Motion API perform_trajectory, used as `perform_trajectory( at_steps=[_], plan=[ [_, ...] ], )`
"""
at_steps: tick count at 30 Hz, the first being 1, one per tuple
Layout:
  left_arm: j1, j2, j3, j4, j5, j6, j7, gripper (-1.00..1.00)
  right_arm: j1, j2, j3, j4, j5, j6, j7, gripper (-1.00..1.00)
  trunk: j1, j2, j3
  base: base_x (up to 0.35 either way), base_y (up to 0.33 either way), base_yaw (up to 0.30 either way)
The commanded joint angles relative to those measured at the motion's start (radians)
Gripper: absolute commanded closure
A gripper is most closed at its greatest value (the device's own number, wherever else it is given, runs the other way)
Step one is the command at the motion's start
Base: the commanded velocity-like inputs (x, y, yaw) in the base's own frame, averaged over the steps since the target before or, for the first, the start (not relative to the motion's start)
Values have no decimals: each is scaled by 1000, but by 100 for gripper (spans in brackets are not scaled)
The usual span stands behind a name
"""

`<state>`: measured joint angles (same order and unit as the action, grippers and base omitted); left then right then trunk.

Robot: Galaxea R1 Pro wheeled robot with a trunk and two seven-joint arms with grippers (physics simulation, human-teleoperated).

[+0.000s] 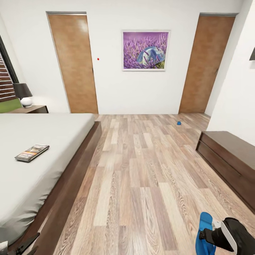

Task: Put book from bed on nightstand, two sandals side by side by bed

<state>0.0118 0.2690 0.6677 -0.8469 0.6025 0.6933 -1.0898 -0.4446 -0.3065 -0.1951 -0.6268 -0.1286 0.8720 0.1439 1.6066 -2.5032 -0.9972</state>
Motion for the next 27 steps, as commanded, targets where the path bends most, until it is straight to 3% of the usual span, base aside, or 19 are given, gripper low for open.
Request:
perform_trajectory(
  at_steps=[1, 27],
  plan=[
    [0, 0, 0, -1, 5, 8, 1, -100, 0, 0, -3, -1, -4, 4, 0, 100, 0, 0, -1, 177, -239, 0],
    [0, 0, -2, -1, 5, 8, 1, -100, 0, 0, -7, -1, 2, 5, 0, 100, 0, 0, -1, 177, -240, 0]
  ],
)
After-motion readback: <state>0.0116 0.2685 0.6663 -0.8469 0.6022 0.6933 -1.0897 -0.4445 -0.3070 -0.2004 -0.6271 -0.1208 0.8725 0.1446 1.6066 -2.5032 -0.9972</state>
